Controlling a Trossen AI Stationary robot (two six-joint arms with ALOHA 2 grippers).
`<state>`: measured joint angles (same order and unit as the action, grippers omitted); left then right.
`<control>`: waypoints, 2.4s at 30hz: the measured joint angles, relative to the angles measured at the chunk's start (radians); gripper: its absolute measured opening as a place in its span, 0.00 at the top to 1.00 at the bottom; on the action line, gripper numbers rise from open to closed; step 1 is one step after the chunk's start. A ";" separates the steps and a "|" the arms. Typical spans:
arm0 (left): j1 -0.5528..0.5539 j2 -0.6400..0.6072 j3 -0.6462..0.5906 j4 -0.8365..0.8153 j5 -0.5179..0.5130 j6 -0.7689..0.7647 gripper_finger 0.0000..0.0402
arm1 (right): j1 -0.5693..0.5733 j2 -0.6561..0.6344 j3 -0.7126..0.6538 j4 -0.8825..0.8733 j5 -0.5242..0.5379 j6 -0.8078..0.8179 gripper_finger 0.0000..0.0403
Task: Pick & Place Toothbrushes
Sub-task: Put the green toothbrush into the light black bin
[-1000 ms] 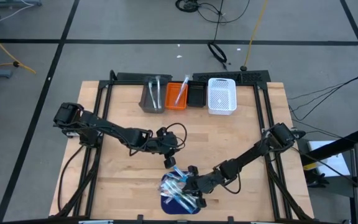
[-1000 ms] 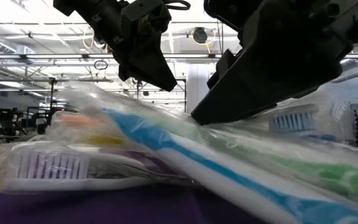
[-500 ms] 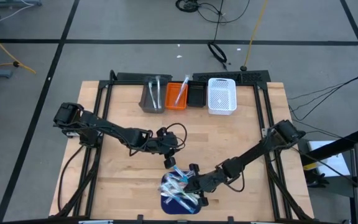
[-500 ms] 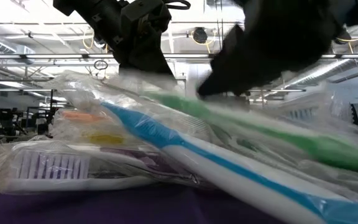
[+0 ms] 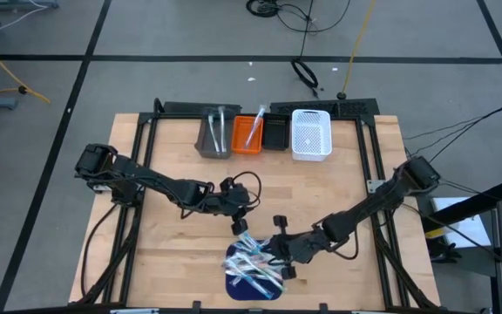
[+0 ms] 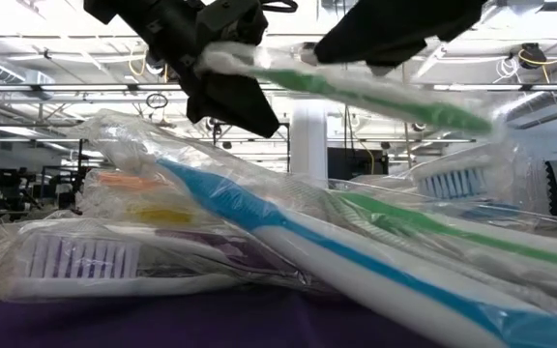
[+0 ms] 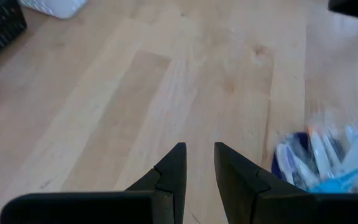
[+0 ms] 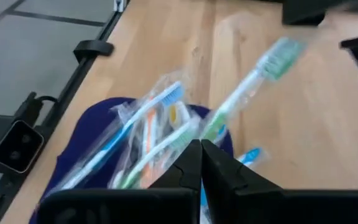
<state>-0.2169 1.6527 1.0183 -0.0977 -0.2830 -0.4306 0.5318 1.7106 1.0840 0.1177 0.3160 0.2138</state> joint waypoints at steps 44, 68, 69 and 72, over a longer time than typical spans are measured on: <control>0.000 0.000 0.000 0.048 -0.033 0.006 0.80 | -0.151 0.041 -0.356 0.412 -0.271 0.302 0.47; 0.000 0.000 0.000 0.048 -0.033 0.005 0.80 | -0.171 0.088 -0.354 0.482 -0.296 0.325 0.49; 0.000 0.000 0.000 0.048 -0.033 0.005 0.80 | -0.170 0.101 -0.354 0.488 -0.297 0.326 0.49; 0.000 0.000 0.000 0.048 -0.033 0.005 0.80 | -0.173 0.143 -0.350 0.537 -0.323 0.363 0.49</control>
<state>-0.2165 1.6527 1.0183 -0.0494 -0.3161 -0.4252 0.3586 1.8534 0.7340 0.6551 -0.0066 0.5766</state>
